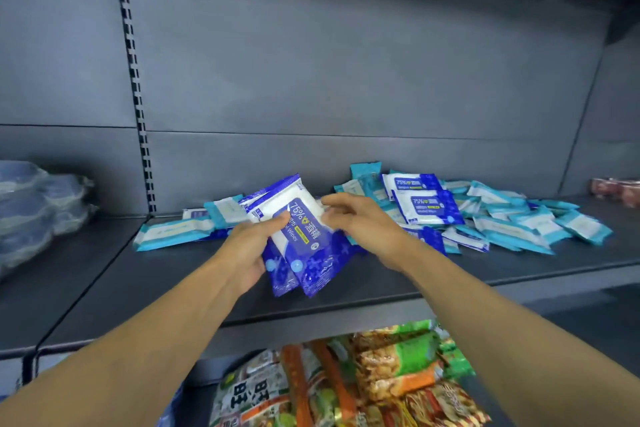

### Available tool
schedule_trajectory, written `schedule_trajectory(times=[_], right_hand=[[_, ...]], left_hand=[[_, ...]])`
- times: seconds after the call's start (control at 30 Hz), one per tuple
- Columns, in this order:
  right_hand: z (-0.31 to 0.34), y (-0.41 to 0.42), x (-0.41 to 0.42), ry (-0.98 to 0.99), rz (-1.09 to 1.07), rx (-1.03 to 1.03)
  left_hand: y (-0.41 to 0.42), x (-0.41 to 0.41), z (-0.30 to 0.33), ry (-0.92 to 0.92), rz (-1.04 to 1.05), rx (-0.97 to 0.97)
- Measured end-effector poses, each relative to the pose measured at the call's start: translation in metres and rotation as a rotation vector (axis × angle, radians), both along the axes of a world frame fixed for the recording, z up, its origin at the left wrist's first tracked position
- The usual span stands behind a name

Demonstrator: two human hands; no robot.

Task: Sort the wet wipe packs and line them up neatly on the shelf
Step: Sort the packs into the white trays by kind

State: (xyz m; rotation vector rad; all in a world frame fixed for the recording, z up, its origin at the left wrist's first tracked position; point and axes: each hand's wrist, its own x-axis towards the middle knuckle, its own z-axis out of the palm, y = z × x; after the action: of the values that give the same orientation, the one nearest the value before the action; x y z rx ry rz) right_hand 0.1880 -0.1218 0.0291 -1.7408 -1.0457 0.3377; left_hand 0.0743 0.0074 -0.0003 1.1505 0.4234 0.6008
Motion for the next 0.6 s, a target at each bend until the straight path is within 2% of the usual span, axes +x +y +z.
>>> schedule_trajectory(times=[0.07, 0.13, 0.17, 0.33, 0.43, 0.6], right_hand=[[-0.003, -0.020, 0.035, -0.218, -0.210, -0.090], [-0.011, -0.036, 0.072, -0.451, -0.372, -0.286], [-0.015, -0.042, 0.088, -0.506, -0.408, -0.388], [-0.033, -0.054, 0.130, -0.547, -0.377, -0.699], [-0.035, -0.052, 0.141, -0.624, -0.356, -0.760], [-0.025, -0.055, 0.146, -0.620, -0.319, -0.758]], left_hand=[[-0.007, 0.011, 0.003, 0.026, 0.022, 0.001], [-0.012, 0.021, 0.003, 0.043, 0.039, 0.021], [-0.014, 0.027, 0.002, 0.050, 0.043, 0.035], [-0.031, 0.058, -0.005, 0.068, 0.082, 0.073], [-0.042, 0.075, -0.008, 0.079, 0.149, 0.078], [-0.053, 0.095, -0.006, 0.101, 0.232, 0.093]])
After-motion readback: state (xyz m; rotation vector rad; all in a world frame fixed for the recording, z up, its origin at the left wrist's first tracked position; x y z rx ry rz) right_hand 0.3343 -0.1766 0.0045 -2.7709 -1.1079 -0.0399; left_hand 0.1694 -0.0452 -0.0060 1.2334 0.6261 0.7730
